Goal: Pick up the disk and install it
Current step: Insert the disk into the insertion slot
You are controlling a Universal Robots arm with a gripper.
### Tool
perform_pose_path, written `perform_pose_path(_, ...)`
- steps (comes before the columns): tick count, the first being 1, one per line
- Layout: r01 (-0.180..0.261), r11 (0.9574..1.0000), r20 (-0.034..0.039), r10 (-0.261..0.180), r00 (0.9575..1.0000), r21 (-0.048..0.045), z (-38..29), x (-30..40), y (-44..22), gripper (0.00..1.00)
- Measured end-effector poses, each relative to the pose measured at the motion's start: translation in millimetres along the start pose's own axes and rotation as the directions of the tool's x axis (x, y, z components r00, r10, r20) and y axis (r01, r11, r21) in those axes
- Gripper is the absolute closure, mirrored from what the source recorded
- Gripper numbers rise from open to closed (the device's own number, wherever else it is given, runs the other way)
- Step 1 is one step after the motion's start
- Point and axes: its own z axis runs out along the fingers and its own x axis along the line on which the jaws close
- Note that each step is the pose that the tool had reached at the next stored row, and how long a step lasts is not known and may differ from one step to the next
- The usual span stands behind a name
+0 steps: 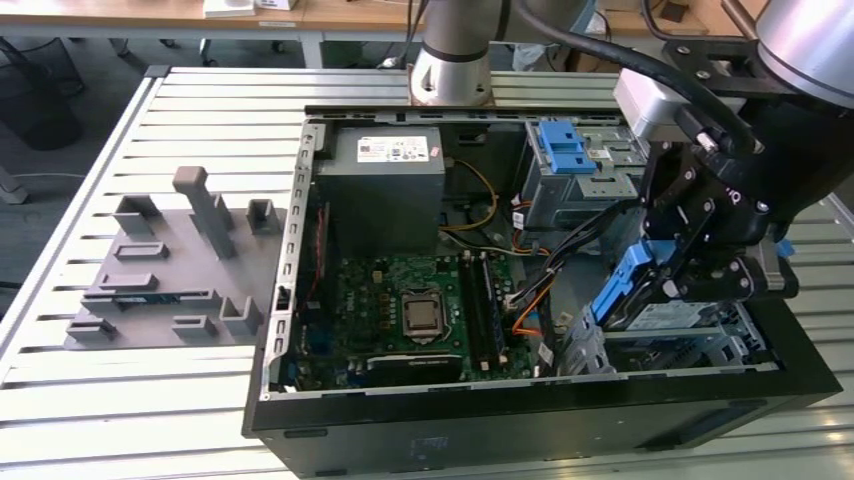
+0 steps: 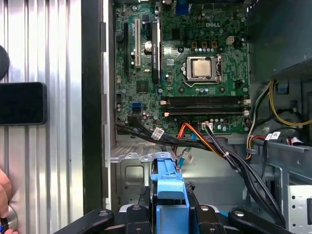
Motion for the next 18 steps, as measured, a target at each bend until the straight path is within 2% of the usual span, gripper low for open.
perform_pose_path(18,0.000,1.0000,-0.0001,0.000,1.0000,0.0000,10.7,0.2,-0.3,0.64)
